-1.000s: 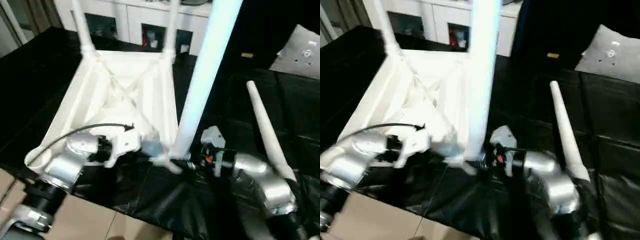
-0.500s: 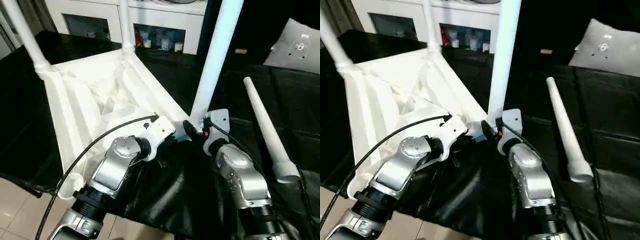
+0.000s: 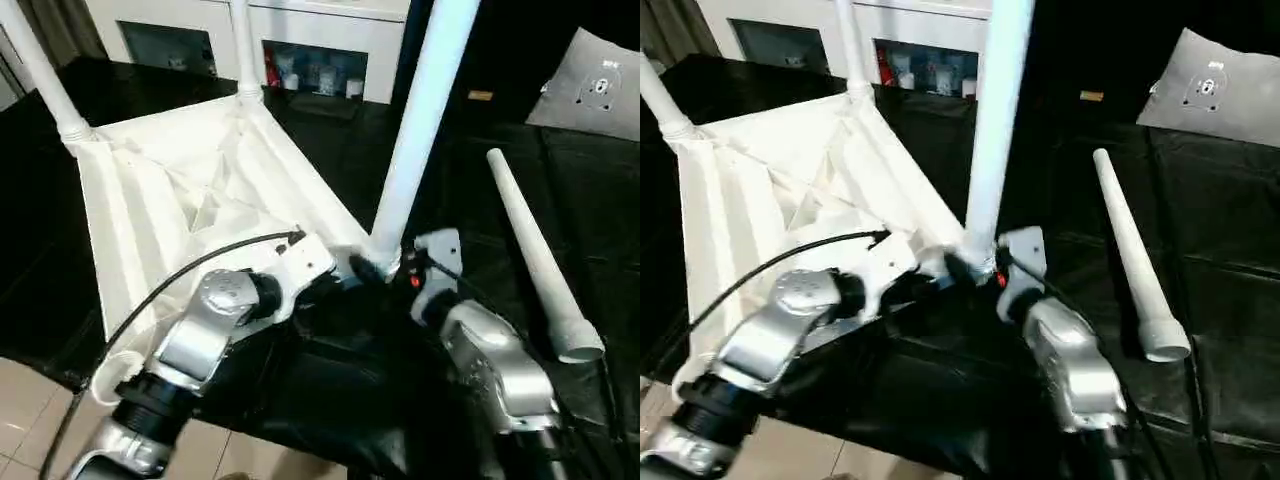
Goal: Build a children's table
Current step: Rotate leg to tighten
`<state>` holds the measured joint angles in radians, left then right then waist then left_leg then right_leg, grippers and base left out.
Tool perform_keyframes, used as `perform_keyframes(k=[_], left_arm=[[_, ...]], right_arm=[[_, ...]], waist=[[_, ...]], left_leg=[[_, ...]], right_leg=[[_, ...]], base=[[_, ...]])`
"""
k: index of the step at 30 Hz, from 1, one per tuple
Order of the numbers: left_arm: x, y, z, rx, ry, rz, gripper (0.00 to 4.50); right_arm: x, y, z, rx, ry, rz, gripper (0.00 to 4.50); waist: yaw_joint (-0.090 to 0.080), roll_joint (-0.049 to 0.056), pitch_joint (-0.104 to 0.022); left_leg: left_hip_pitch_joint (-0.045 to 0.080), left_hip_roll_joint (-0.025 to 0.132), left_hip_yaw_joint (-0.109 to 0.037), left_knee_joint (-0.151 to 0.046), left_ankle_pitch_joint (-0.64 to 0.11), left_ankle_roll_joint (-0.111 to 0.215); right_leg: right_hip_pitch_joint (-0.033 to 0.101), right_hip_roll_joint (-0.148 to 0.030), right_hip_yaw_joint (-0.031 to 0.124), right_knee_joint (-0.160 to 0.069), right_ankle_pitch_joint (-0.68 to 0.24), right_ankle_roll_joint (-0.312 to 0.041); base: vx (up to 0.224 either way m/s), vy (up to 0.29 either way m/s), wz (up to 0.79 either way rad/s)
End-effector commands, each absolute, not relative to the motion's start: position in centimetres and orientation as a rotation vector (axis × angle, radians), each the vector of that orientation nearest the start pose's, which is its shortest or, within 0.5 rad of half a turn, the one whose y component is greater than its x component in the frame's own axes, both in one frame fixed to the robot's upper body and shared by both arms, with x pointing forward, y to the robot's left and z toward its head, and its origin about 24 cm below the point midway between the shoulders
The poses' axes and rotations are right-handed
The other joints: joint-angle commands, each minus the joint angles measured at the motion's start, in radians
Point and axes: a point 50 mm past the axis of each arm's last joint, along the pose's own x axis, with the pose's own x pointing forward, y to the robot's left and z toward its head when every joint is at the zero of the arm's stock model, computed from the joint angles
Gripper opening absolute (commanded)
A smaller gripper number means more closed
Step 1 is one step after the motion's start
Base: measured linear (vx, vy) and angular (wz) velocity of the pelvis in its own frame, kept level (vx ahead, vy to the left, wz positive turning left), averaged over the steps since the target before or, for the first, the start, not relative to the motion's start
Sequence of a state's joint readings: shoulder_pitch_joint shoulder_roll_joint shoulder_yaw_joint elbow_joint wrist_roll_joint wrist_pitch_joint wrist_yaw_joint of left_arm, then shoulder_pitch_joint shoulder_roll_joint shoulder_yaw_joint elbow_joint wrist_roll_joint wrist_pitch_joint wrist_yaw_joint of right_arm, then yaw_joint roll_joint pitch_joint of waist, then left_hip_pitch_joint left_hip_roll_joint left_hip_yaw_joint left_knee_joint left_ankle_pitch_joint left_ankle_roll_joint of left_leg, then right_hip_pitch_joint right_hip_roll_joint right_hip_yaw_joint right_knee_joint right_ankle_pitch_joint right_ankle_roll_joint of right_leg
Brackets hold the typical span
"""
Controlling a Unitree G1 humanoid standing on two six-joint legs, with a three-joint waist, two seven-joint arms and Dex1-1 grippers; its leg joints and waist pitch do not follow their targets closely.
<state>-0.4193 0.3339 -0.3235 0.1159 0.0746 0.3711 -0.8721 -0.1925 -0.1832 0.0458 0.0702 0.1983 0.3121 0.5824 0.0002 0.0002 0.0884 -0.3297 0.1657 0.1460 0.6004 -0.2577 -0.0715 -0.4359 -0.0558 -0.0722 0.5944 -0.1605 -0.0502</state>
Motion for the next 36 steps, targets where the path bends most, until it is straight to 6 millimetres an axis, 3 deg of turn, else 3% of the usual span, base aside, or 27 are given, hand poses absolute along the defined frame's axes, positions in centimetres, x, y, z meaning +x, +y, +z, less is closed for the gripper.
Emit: perform_keyframes(k=[1, 5, 9, 17, 21, 25, 27, 32, 36], left_arm=[[29.0, 11.6, 6.1, 0.511, 0.384, -1.150, 0.00], [28.8, 12.5, 6.2, 0.554, 0.408, -1.232, 0.00], [28.1, 13.9, 6.1, 0.647, 0.431, -1.427, 0.00], [27.8, 14.7, 6.4, 0.652, 0.460, -1.571, 0.00], [27.7, 14.6, 6.4, 0.690, 0.457, -1.651, 0.00], [27.5, 14.5, 6.3, 0.697, 0.454, -1.686, 0.00], [27.4, 14.1, 6.2, 0.703, 0.451, -1.716, 0.00], [27.2, 13.9, 6.1, 0.710, 0.448, -1.742, 0.00], [27.2, 13.6, 5.9, 0.720, 0.446, -1.759, 0.00]], right_arm=[[27.4, -14.0, 5.8, 0.025, 0.166, 0.779, 4.45], [27.2, -15.1, 6.4, -0.040, 0.164, 0.878, 4.45], [27.3, -16.7, 7.2, -0.161, 0.201, 1.058, 4.45], [27.8, -16.4, 7.9, -0.271, 0.235, 1.253, 4.45], [28.3, -15.6, 8.1, -0.311, 0.268, 1.398, 4.45], [28.7, -15.1, 8.1, -0.309, 0.275, 1.431, 4.45], [29.0, -14.5, 8.0, -0.285, 0.279, 1.462, 4.12], [29.1, -13.9, 7.7, -0.256, 0.288, 1.503, 3.78], [29.0, -13.2, 7.1, -0.245, 0.310, 1.546, 3.39]], waist=[[0.006, 0.001, -0.068], [0.011, 0.003, -0.070], [0.016, 0.005, -0.074], [0.047, 0.004, -0.077], [0.055, 0.003, -0.078], [0.058, 0.002, -0.077], [0.060, 0.000, -0.076], [0.061, 0.001, -0.074], [0.062, 0.001, -0.074]], left_leg=[[-0.022, 0.045, -0.007, -0.060, 0.033, 0.161], [-0.021, 0.046, -0.007, -0.058, 0.044, 0.164], [-0.020, 0.046, -0.006, -0.053, 0.068, 0.180], [-0.013, 0.053, -0.003, -0.051, 0.094, 0.176], [-0.015, 0.053, -0.001, -0.049, 0.078, 0.166], [-0.017, 0.053, -0.001, -0.050, 0.060, 0.143], [-0.018, 0.053, -0.001, -0.051, 0.050, 0.129], [-0.018, 0.053, -0.001, -0.052, 0.040, 0.111], [-0.020, 0.052, -0.001, -0.050, 0.058, 0.120]], right_leg=[[0.089, -0.079, 0.057, -0.065, -0.191, -0.217], [0.087, -0.081, 0.056, -0.061, -0.170, -0.228], [0.088, -0.081, 0.057, -0.054, -0.129, -0.247], [0.083, -0.083, 0.057, -0.041, -0.099, -0.273], [0.085, -0.083, 0.056, -0.040, -0.116, -0.272], [0.087, -0.085, 0.057, -0.043, -0.147, -0.261], [0.085, -0.083, 0.057, -0.043, -0.159, -0.255], [0.085, -0.083, 0.057, -0.046, -0.179, -0.241], [0.085, -0.082, 0.057, -0.041, -0.142, -0.247]], base=[[0.000, 0.000, 0.00], [0.000, 0.000, 0.00], [0.000, 0.000, 0.00], [0.000, 0.000, 0.00], [0.000, 0.000, 0.00], [0.000, 0.000, 0.00], [0.000, 0.000, 0.00], [0.000, 0.000, 0.00], [0.000, 0.000, 0.00]])
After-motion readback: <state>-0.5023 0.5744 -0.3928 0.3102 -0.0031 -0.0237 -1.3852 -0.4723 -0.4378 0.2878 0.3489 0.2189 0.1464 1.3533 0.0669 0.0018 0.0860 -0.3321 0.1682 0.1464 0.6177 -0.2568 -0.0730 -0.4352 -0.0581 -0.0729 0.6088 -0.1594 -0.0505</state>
